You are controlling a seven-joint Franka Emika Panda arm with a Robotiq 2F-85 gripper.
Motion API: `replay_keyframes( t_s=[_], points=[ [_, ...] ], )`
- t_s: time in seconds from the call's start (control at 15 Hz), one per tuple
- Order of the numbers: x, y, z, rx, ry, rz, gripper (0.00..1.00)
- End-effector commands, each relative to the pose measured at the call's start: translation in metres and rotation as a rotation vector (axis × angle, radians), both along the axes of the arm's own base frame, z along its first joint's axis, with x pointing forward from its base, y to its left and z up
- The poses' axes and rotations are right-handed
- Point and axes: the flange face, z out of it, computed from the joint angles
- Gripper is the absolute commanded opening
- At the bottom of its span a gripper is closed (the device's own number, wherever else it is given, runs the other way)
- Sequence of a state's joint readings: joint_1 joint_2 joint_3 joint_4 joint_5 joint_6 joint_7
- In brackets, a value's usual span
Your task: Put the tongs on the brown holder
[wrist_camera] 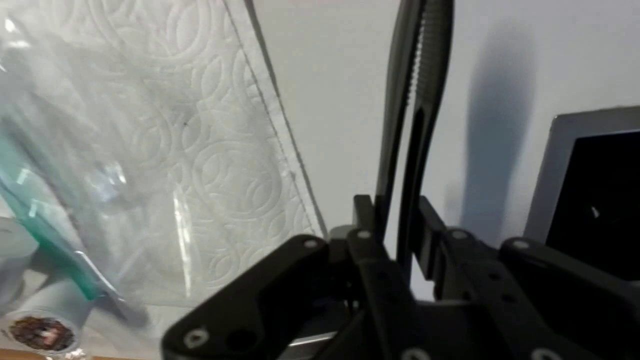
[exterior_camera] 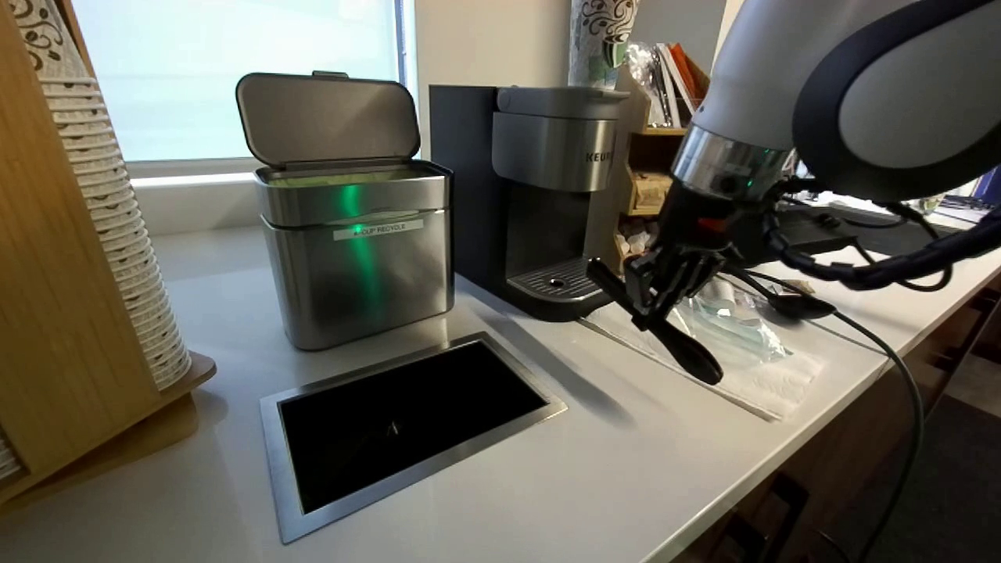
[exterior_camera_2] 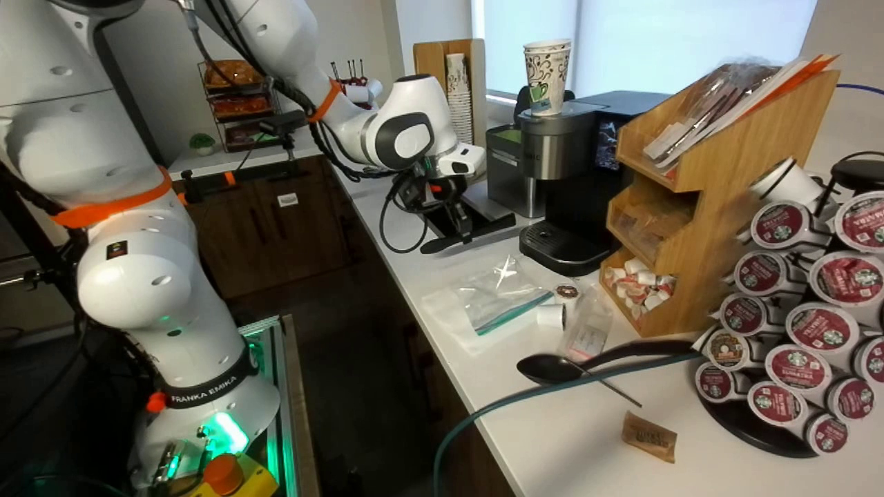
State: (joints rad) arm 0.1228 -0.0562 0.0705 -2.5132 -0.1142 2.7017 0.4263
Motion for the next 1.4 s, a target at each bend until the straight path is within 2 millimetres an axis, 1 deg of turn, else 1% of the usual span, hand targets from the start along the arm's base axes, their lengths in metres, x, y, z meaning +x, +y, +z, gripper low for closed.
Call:
replay_keyframes(
  t_s=[0.0, 0.07, 0.13, 0.2, 0.27, 0.33, 0.4, 0.47, 0.6, 0.67, 0.73, 0.8, 0.93, 1.13, 1.2, 1.33],
  points=[
    [-0.046, -0.042, 0.004, 0.053, 0.020, -0.193, 0.06],
    [-0.057, -0.057, 0.002, 0.064, 0.019, -0.247, 0.06],
    [-0.070, -0.072, 0.005, 0.082, 0.006, -0.296, 0.06],
    [-0.082, -0.085, 0.012, 0.091, -0.026, -0.343, 0.06],
    [-0.091, -0.096, 0.026, 0.075, -0.076, -0.370, 0.06],
    [-0.098, -0.105, 0.035, 0.051, -0.117, -0.390, 0.06],
    [-0.074, -0.115, 0.066, 0.014, -0.161, -0.390, 0.06],
    [-0.083, -0.122, 0.080, -0.050, -0.186, -0.341, 0.06],
    [-0.091, -0.135, 0.114, -0.120, -0.221, -0.288, 0.06],
    [-0.099, -0.139, 0.122, -0.100, -0.222, -0.260, 0.06],
    [-0.100, -0.136, 0.120, -0.087, -0.178, -0.220, 0.06],
    [-0.086, -0.138, 0.115, -0.087, -0.210, -0.273, 0.22],
    [-0.094, -0.140, 0.124, -0.099, -0.197, -0.242, 0.22],
    [-0.095, -0.137, 0.123, -0.101, -0.193, -0.228, 0.22],
    [-0.087, -0.135, 0.126, -0.113, -0.212, -0.219, 0.06],
    [-0.060, -0.136, 0.141, -0.147, -0.278, -0.175, 0.06]
  ],
)
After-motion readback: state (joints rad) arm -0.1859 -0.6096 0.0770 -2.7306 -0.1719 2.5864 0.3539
